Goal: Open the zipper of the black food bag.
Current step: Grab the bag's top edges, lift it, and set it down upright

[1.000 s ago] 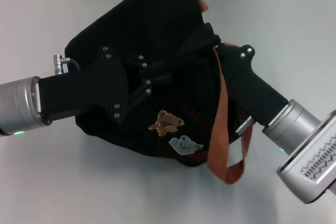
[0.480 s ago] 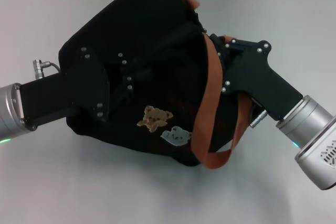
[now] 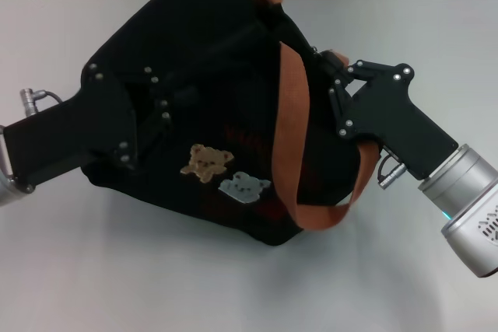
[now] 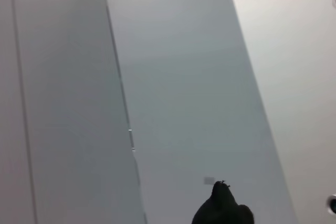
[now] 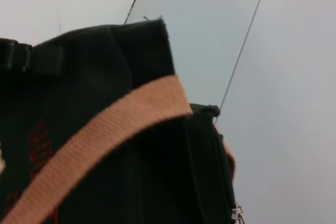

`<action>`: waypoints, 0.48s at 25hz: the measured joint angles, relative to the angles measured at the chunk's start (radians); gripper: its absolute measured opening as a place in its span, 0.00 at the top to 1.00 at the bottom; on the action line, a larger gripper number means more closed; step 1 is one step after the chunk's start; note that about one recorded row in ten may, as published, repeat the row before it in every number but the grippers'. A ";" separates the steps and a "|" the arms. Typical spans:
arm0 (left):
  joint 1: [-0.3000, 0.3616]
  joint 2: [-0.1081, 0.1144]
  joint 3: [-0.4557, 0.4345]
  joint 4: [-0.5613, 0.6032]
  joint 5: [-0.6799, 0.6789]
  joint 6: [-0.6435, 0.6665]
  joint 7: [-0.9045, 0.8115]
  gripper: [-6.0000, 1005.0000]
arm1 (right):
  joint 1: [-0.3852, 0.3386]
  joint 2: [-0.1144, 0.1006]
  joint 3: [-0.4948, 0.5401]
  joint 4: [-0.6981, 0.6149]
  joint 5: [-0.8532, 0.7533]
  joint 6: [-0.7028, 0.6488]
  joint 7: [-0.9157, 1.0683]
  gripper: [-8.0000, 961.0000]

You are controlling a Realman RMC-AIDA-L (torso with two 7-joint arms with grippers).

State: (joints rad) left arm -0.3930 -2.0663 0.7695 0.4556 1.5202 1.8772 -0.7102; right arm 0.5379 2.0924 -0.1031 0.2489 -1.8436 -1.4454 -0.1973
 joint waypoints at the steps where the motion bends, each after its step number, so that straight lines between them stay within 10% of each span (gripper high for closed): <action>1: 0.003 0.000 -0.007 0.000 0.000 0.000 0.000 0.92 | -0.003 0.000 0.002 -0.001 0.000 0.000 0.000 0.99; 12: 0.073 0.000 -0.117 -0.019 -0.002 -0.004 0.000 0.92 | -0.039 0.000 0.029 -0.017 0.002 0.002 0.001 0.99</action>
State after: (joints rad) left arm -0.3197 -2.0659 0.6527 0.4361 1.5182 1.8731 -0.7101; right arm 0.4989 2.0919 -0.0743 0.2323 -1.8413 -1.4438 -0.1961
